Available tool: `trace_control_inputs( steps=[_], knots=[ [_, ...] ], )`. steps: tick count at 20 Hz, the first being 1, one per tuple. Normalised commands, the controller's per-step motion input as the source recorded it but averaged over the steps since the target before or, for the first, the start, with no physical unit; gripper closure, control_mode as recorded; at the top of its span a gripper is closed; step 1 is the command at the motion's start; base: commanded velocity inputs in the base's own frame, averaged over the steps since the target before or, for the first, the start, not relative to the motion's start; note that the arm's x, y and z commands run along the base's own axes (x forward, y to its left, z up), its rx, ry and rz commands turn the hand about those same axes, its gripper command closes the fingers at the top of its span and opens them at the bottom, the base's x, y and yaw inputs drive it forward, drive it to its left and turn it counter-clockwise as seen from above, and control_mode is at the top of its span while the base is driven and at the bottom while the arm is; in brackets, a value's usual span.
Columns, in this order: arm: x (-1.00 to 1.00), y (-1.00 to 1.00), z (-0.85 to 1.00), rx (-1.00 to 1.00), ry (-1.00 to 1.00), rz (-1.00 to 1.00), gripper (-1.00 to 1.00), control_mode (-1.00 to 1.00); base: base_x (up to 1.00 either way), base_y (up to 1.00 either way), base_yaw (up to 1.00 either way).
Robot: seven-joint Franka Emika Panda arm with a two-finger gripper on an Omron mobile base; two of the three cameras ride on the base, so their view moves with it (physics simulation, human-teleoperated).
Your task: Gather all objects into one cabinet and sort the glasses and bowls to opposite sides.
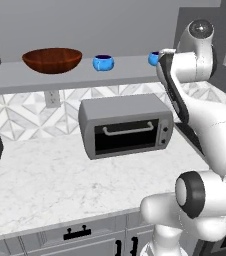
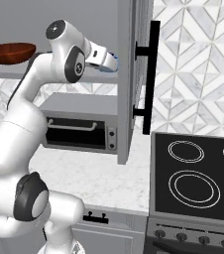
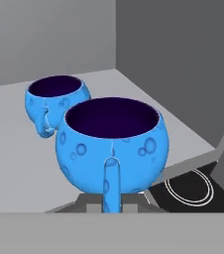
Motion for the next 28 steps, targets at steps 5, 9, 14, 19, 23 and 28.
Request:
trace_control_inputs(
  steps=[5, 9, 14, 19, 23, 28],
  knots=[
    [0.45, -0.17, -0.19, 0.0, 0.0, 0.01, 1.0, -1.0, 0.0, 0.0, 0.0],
    [0.25, -0.06, -0.24, 0.0, 0.0, 0.01, 1.0, -1.0, 0.0, 0.0, 0.0],
    [0.33, 0.0, -0.12, 0.0, 0.0, 0.0, 1.0, -1.0, 0.0, 0.0, 0.0],
    [0.39, 0.0, 0.0, 0.0, 0.0, 0.0, 1.0, -1.0, 0.0, 0.0, 0.0],
    [0.32, 0.0, 0.0, 0.0, 0.04, 0.0, 1.0, -1.0, 0.0, 0.0, 0.0],
    [0.35, 0.0, 0.0, 0.0, 0.04, 0.0, 1.0, -1.0, 0.0, 0.0, 0.0]
  ],
)
